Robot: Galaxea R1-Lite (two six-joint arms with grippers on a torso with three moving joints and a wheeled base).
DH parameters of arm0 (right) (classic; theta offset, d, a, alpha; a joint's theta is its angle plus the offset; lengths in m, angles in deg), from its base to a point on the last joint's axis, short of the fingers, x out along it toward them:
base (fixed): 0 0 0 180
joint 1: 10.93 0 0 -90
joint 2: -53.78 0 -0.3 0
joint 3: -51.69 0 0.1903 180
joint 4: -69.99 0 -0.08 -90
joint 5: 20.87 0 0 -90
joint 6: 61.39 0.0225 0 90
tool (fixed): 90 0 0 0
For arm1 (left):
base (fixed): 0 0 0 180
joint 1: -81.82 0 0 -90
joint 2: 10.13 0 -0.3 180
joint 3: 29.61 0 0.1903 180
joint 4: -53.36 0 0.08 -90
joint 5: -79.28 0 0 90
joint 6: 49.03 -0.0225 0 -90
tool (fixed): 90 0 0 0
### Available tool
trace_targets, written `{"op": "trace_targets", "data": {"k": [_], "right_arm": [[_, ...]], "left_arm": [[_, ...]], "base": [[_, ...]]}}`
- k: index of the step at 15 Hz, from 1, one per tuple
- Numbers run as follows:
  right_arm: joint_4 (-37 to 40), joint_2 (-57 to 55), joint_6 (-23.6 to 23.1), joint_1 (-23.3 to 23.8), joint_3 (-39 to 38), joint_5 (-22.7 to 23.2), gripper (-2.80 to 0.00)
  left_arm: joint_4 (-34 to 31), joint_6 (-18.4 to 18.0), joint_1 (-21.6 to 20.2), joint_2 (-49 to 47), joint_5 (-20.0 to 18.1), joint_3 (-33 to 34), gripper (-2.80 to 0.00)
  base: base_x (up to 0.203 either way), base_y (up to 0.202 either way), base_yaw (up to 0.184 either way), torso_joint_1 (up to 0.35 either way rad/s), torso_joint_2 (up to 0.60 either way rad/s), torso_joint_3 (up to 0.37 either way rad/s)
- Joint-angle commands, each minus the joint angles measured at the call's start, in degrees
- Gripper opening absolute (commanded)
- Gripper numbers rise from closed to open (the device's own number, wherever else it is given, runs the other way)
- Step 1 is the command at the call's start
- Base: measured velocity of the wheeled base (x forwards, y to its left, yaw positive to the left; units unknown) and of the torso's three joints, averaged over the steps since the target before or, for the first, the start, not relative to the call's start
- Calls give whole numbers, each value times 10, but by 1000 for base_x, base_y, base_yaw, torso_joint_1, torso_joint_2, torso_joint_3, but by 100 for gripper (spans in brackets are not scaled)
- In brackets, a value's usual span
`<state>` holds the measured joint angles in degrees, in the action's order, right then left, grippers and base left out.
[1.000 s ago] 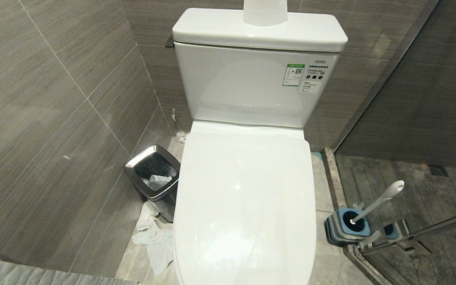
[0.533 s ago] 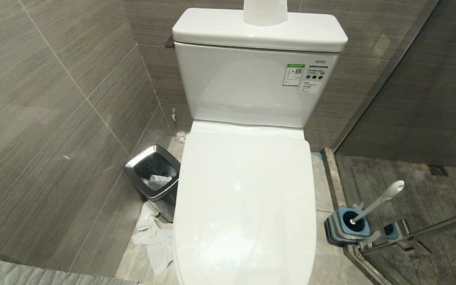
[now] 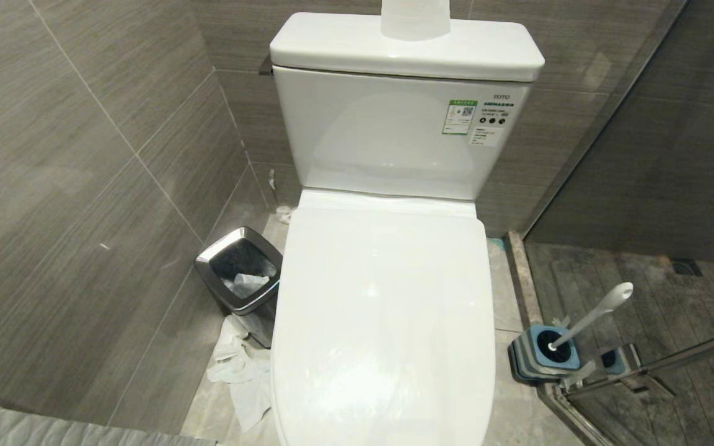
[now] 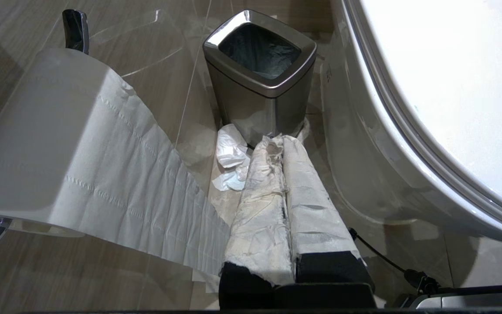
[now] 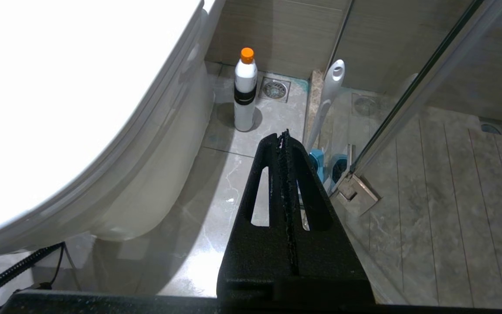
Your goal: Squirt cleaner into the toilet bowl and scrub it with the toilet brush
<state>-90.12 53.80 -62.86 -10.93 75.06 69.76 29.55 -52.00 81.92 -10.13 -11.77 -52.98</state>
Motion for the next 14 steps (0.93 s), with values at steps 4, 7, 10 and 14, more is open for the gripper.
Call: {"op": "trace_targets", "data": {"k": [4,7,10,14], "right_arm": [[-1,0,0,0,-14,0,-280],[0,0,0,0,-14,0,-280],[0,0,0,0,-14,0,-280],[0,0,0,0,-14,1,-280]], "left_arm": [[0,0,0,-1,0,0,-280],[0,0,0,-1,0,0,-280],[0,0,0,-1,0,0,-280],[0,0,0,-1,0,0,-280]], "base": [[0,0,0,0,0,0],[0,0,0,0,0,0],[0,0,0,0,0,0],[0,0,0,0,0,0]]}}
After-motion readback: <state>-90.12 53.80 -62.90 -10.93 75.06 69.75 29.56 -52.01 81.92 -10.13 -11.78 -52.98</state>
